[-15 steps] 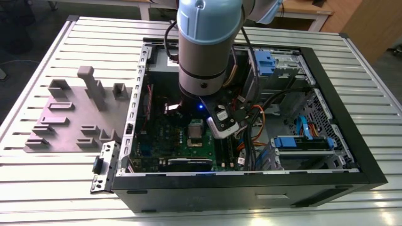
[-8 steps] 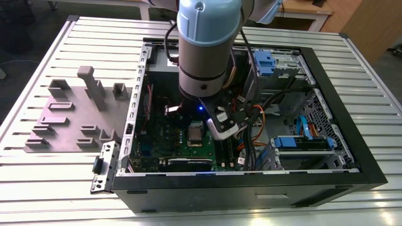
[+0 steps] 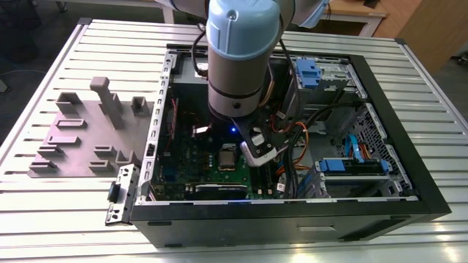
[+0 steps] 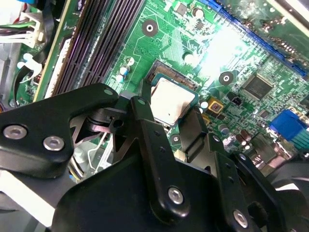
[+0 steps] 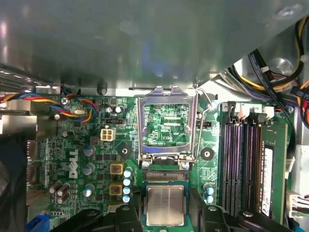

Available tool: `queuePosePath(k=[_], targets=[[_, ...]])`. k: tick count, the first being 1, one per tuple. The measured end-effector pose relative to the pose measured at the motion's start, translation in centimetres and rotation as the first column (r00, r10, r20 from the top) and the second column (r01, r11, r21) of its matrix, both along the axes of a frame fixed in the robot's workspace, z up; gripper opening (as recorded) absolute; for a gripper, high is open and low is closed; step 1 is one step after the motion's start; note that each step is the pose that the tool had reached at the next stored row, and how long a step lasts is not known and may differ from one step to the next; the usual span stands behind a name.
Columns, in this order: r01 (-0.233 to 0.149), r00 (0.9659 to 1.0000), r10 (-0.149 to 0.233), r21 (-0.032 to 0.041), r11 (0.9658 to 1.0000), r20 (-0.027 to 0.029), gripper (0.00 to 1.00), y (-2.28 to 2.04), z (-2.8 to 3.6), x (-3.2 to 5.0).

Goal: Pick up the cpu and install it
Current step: 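Place the cpu into insertion slot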

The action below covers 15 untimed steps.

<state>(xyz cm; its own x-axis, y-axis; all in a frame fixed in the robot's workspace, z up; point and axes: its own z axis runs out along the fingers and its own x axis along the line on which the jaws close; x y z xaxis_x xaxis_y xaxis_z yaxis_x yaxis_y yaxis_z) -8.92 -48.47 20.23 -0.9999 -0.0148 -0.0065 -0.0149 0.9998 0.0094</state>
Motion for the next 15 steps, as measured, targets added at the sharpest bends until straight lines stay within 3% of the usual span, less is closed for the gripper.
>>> queuePosePath(k=[4,15], targets=[[0.004,1.0,-0.004,-0.0003,1.0,-0.0001,0.47,-0.01,-0.58,0.0],[0.007,1.0,-0.007,-0.0003,1.0,-0.0001,0.47,-0.01,-1.21,0.0]])
